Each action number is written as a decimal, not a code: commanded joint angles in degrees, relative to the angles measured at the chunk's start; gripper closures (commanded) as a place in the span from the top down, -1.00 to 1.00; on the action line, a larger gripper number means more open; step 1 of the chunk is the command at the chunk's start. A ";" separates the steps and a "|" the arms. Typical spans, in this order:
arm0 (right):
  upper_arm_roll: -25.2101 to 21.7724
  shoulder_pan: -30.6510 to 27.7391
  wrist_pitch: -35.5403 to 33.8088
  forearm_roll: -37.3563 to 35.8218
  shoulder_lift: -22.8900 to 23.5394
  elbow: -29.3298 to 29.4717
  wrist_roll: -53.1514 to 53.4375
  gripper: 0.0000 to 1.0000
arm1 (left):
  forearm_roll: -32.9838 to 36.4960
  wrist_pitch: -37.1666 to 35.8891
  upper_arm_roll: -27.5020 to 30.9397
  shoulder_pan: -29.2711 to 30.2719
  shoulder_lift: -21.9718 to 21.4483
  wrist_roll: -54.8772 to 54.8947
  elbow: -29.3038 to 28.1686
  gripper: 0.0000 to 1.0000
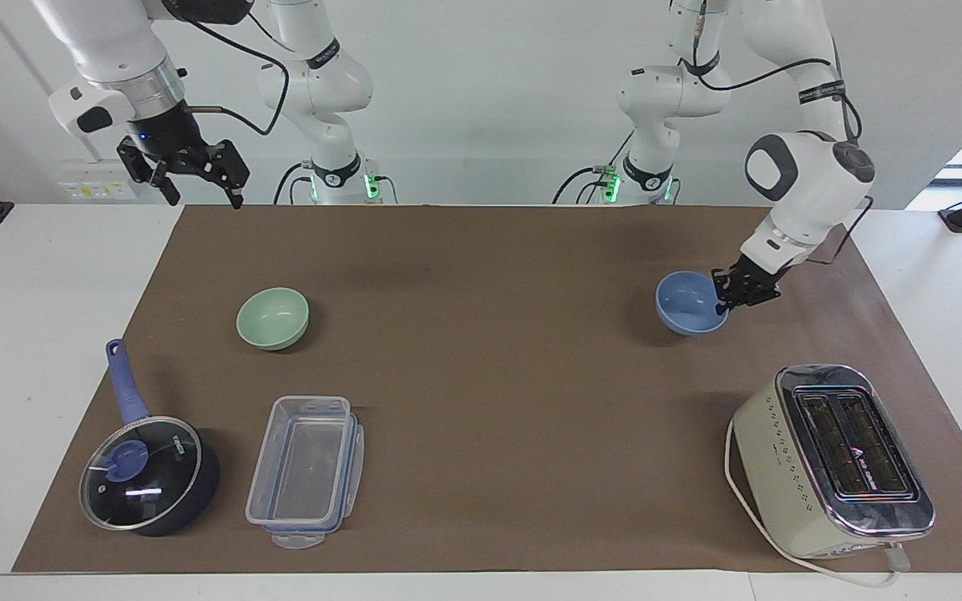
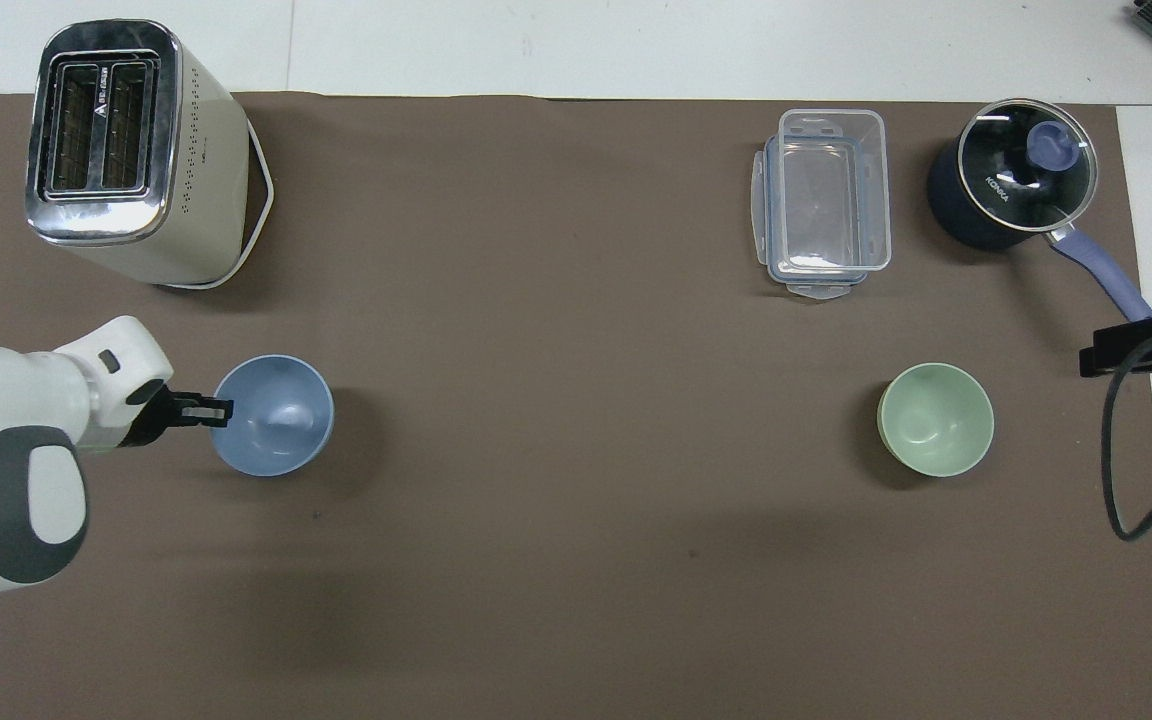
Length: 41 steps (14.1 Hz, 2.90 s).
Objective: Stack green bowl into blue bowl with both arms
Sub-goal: 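Slide the blue bowl with the left gripper toward the table center, then release the blue bowl while the right gripper reaches the green bowl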
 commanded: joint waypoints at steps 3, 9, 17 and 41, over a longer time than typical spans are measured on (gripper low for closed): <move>0.24 -0.52 0.26 1.33 -0.85 -0.62 -0.67 1.00 | -0.56 8.78 0.56 -12.18 1.63 -14.41 -1.01 -1.00; 0.24 -0.61 0.26 1.33 -0.85 -0.62 -0.67 1.00 | -0.38 16.26 0.12 -23.00 6.64 -25.49 0.04 -1.00; 0.24 -0.52 0.26 1.33 -0.85 -0.62 -0.67 1.00 | -0.38 16.71 -0.06 -29.07 9.11 -29.46 2.06 -1.00; -0.11 -0.79 0.26 0.27 -0.85 -0.62 -0.84 1.00 | 9.64 -0.05 0.56 -21.19 1.74 -27.74 6.97 1.00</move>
